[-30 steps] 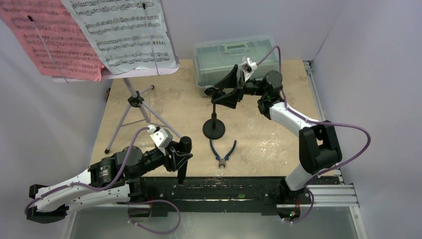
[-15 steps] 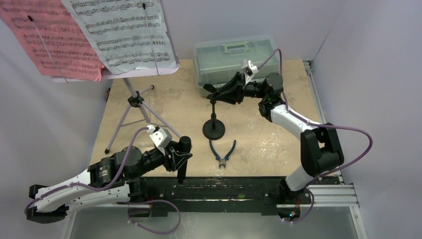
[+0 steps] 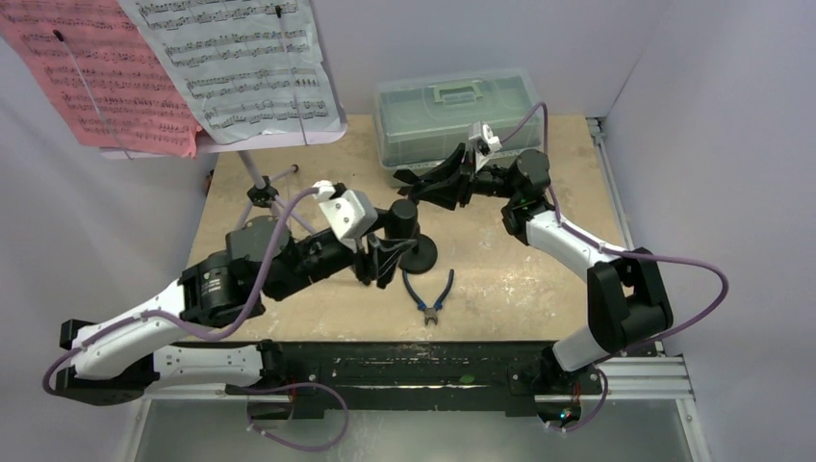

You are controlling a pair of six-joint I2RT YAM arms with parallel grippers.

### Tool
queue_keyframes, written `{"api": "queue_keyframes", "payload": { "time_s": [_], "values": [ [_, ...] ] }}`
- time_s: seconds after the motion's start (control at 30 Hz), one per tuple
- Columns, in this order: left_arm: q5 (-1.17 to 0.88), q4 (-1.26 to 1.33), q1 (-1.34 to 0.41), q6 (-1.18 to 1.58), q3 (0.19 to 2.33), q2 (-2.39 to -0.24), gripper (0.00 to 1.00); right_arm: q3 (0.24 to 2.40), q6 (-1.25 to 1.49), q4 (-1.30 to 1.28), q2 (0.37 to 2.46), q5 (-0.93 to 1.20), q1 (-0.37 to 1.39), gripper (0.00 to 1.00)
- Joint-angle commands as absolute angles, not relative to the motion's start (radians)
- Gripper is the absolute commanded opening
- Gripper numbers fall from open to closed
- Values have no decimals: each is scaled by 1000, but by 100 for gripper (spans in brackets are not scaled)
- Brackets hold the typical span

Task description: Set up the instrument practice props

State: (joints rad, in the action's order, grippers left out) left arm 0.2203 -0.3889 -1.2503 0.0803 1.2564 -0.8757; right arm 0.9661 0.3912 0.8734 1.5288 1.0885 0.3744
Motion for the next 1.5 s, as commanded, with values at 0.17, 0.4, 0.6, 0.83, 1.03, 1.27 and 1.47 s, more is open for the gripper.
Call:
{"api": "queue_keyframes", "payload": {
  "time_s": [0.17,0.4,0.6,0.83,1.03,1.27,1.47],
  "values": [
    [366,-421,-1249,-368,1668,-1102,0,933,413,932,1471,1060,381,0],
    [450,-416,-1249,-495,1794,-1185,0,920,423,954,1464,1064,381,0],
    [577,-305,-1249,-516,1717,-1226,0,921,426,957,1460,1072,381,0],
    [691,-172,-1247,-541,1631,-1312,0,918,436,967,1456,1077,380,0],
    [698,-75,-1215,-547,1542,-1333,0,915,444,983,1456,1081,381,0],
    [662,-32,-1166,-587,1498,-1332,0,910,471,1020,1459,1092,380,0],
    [631,24,-1144,-600,1467,-1312,0,906,474,1025,1457,1092,381,0]
  ]
}}
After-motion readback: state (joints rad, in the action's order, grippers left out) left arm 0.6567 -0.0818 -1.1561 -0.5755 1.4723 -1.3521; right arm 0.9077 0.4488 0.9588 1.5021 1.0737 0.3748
